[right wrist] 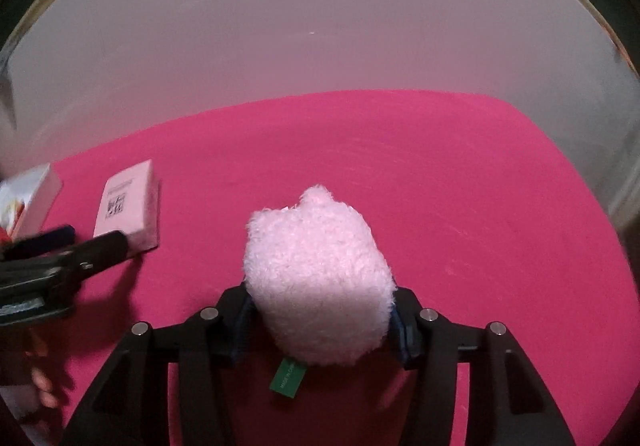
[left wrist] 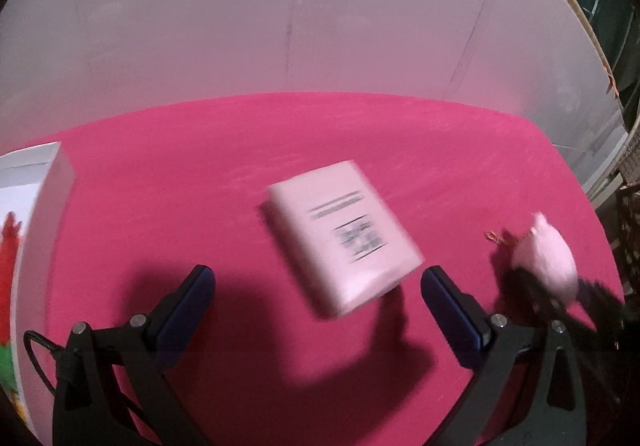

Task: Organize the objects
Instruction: 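Grasp the pink plush ball with the right gripper while the left gripper grasps the pink tissue pack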

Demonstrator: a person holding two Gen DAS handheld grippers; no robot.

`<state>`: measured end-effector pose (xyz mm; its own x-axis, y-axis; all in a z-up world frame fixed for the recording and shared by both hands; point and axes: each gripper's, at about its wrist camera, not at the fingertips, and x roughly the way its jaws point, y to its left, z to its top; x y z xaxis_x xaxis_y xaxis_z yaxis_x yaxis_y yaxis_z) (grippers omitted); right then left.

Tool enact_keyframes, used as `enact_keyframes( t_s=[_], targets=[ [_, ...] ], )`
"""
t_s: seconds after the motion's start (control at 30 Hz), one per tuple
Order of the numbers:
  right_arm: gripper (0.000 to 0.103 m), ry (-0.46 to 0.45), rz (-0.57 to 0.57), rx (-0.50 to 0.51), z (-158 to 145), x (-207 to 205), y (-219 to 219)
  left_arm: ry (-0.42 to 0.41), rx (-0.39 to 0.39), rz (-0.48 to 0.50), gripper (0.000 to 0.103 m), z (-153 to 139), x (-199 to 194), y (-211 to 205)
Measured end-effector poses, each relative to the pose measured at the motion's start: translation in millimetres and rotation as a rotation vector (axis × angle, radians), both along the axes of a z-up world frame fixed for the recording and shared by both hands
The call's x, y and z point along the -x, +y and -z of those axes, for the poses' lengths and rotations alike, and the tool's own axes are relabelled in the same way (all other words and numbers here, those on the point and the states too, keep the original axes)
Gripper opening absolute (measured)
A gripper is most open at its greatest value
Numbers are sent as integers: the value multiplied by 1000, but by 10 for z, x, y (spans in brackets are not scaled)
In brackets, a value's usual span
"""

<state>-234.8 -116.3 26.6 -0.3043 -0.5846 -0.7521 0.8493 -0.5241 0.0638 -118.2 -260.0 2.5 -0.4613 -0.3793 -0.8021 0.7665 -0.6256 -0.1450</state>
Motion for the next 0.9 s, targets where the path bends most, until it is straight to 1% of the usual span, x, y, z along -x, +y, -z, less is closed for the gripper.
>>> enact_keyframes(
  t_s=[0.07, 0.13, 0.17, 0.23, 0.3, 0.33, 0.37, 0.4, 0.47, 0.57, 0.63, 0.7, 0.77, 0.9],
  targets=[
    [57, -15, 39, 11, 3, 61, 94, -9, 15, -20, 102, 21, 139, 16],
    [57, -6, 49, 5, 1, 66, 123, -26, 26, -33, 102, 68, 244, 26],
    [57, 8, 50, -7, 2, 49, 120, -54, 60, -43, 102, 90, 293, 38],
    [57, 36, 49, -33, -10, 31, 81, -82, 92, -44, 102, 94, 367, -22],
    [57, 51, 50, -46, -16, -55, 38, -82, 112, -32, 87, 72, 351, -21],
    [57, 52, 51, -45, -18, -82, 25, -76, 129, -15, 67, 53, 342, -19],
    [58, 49, 53, -44, -17, -92, 35, -72, 138, 18, 61, 39, 332, -5],
    [58, 44, 54, -39, -22, -88, 55, -76, 148, 42, 59, 36, 319, 15],
    [58, 41, 56, -37, -18, -83, 31, -71, 163, 69, 50, 31, 275, 57],
    [58, 52, 65, -44, -8, -59, -85, -58, 194, 98, 49, -22, 163, 156],
    [58, 70, 91, -54, -10, -59, -82, -51, 231, 123, 49, -65, 109, 240],
    [58, 73, 115, -53, -5, -44, -84, -33, 246, 141, 49, -125, 30, 352],
    [58, 79, 148, -37, -36, -32, -27, -9, 256, 174, 49, -214, -68, 512],
    [57, 81, 190, 35, -138, -113, 185, 23, 297, 231, 49, -399, -248, 791]
  ],
)
